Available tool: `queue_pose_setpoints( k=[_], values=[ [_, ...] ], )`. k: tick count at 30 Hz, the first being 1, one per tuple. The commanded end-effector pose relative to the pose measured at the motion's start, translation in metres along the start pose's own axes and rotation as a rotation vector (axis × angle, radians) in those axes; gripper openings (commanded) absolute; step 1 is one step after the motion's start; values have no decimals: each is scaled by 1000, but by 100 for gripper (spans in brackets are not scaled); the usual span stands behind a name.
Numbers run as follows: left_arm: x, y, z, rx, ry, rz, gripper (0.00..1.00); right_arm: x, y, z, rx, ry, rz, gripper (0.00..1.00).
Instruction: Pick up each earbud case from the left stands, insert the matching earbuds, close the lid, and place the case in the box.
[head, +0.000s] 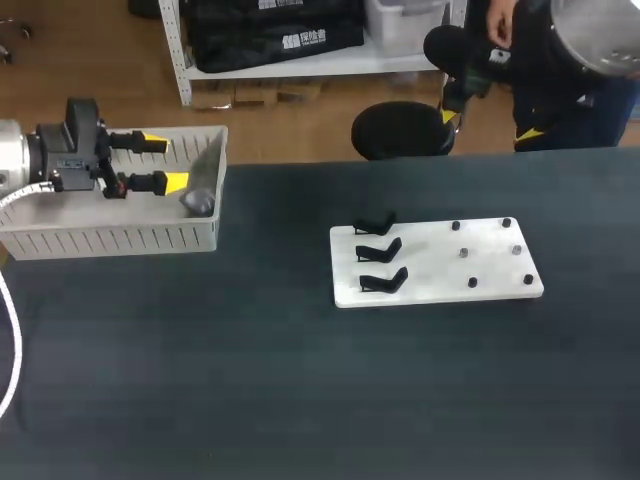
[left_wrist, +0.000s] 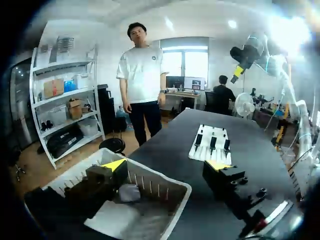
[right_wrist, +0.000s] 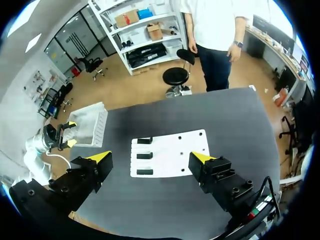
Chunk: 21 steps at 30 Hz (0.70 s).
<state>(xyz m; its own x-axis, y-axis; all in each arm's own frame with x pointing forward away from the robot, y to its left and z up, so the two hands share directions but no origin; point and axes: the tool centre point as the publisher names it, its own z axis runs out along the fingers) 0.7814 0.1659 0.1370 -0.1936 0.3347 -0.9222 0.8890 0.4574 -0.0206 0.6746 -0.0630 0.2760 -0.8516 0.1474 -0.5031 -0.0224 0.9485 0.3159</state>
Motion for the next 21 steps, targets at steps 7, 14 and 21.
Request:
queue_pose_setpoints(
  k=[7, 14, 21],
  values=[
    [-17, -70, -9, -34, 44, -49, 100, 33, -53, 0, -94, -96, -93, 100],
    [-20, -113, 6, -39, 70, -84, 100, 43, -85, -1, -134, -32, -183, 100],
    [-32, -131, 19, -46, 102, -111, 100, 30, -109, -5, -172, 14, -220, 100]
  ],
)
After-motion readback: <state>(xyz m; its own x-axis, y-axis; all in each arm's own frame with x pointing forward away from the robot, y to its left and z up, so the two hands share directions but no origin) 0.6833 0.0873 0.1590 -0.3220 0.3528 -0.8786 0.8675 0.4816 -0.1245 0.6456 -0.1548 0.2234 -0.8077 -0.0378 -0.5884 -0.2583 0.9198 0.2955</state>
